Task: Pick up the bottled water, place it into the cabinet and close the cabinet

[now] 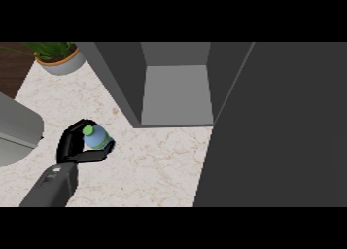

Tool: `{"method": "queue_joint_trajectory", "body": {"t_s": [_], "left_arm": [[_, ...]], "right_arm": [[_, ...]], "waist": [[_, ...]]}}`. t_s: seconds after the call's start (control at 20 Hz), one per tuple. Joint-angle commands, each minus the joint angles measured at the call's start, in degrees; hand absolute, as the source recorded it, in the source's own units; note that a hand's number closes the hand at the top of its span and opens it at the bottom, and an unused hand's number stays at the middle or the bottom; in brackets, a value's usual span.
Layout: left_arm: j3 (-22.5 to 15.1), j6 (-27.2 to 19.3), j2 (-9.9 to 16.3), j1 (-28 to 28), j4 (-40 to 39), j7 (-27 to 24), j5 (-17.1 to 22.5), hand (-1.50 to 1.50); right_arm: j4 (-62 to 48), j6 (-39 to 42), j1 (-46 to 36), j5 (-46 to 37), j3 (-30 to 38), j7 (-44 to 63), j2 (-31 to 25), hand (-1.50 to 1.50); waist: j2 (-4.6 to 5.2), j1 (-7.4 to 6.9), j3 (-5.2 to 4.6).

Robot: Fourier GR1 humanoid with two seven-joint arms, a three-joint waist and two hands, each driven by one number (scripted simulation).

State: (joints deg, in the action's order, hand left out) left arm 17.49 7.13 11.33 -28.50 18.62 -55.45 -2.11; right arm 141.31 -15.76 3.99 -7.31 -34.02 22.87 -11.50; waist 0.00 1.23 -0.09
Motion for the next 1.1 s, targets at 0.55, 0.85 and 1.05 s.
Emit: {"method": "queue_joint_trajectory", "body": {"t_s": [0.55,0.85,1.05], "left_arm": [[-9.84,-2.28,-11.24,1.21,13.41,2.26,1.06,1.5],[-23.02,-5.42,-11.24,2.66,22.94,10.52,16.4,1.5],[-26.45,-11.3,-11.2,0.55,27.58,15.99,18.13,1.5]], "right_arm": [[5.5,-1.66,-0.61,-3.45,1.27,4.42,-1.89,-1.5],[4.04,-2.92,-0.52,-3.2,-0.77,2.36,-1.83,-1.5],[2.59,-3.3,0.83,-2.97,-0.74,-0.42,-2.57,-1.5]], "waist": [[-0.18,-1.01,0.08],[-0.69,-0.29,0.05],[-0.68,-0.03,0.1]]}}
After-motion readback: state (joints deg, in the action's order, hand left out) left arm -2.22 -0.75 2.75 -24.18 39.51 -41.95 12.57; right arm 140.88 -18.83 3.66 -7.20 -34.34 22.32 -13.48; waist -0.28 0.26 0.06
